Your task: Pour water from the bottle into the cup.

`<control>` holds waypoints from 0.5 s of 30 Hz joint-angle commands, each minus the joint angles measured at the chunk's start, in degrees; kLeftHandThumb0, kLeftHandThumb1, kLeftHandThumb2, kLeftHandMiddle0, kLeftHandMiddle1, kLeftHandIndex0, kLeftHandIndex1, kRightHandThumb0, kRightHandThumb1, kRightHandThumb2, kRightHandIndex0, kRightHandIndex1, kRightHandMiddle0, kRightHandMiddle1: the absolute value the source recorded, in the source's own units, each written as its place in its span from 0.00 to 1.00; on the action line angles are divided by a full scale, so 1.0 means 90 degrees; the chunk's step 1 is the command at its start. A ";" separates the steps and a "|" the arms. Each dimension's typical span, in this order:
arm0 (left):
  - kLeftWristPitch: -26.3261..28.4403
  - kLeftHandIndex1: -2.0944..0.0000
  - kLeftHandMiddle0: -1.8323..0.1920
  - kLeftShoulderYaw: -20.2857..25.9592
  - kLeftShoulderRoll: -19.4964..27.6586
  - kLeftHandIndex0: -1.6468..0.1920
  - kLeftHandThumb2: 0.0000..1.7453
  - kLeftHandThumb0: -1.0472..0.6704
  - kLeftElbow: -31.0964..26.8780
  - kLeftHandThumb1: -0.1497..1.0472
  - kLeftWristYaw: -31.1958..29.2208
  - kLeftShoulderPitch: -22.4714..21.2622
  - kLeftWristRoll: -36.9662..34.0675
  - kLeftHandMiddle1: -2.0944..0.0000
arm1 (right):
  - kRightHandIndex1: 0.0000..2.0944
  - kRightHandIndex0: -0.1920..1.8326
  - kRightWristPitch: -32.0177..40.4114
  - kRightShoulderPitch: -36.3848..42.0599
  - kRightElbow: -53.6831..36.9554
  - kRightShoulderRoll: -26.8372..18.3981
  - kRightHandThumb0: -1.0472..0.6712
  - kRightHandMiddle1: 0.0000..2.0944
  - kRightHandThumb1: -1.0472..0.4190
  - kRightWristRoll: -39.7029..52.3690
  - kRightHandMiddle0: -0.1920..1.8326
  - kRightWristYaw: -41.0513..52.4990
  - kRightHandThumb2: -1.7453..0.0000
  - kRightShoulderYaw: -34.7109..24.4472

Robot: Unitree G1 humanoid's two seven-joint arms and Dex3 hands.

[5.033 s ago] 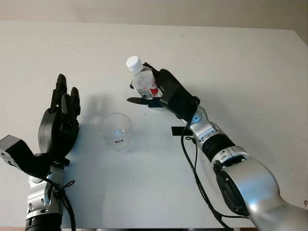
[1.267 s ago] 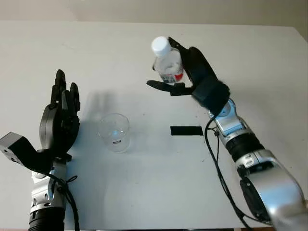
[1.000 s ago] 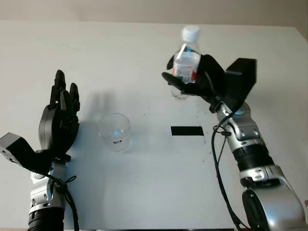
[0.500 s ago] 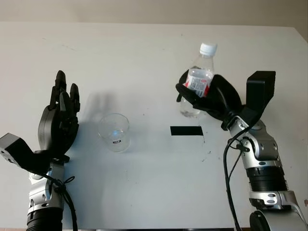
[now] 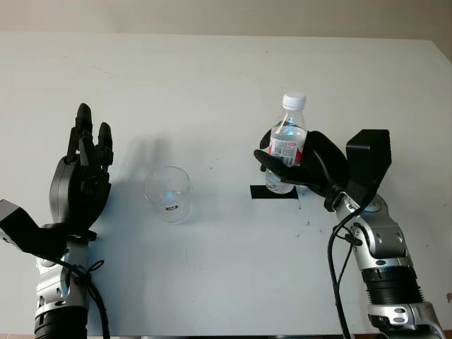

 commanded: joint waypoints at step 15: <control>0.0057 1.00 1.00 0.0034 0.0066 1.00 0.38 0.18 0.0189 1.00 -0.0104 0.0102 -0.0071 1.00 | 1.00 0.73 -0.1495 0.0554 0.0481 0.0114 0.34 1.00 0.00 -0.0372 0.60 0.0167 0.66 0.0152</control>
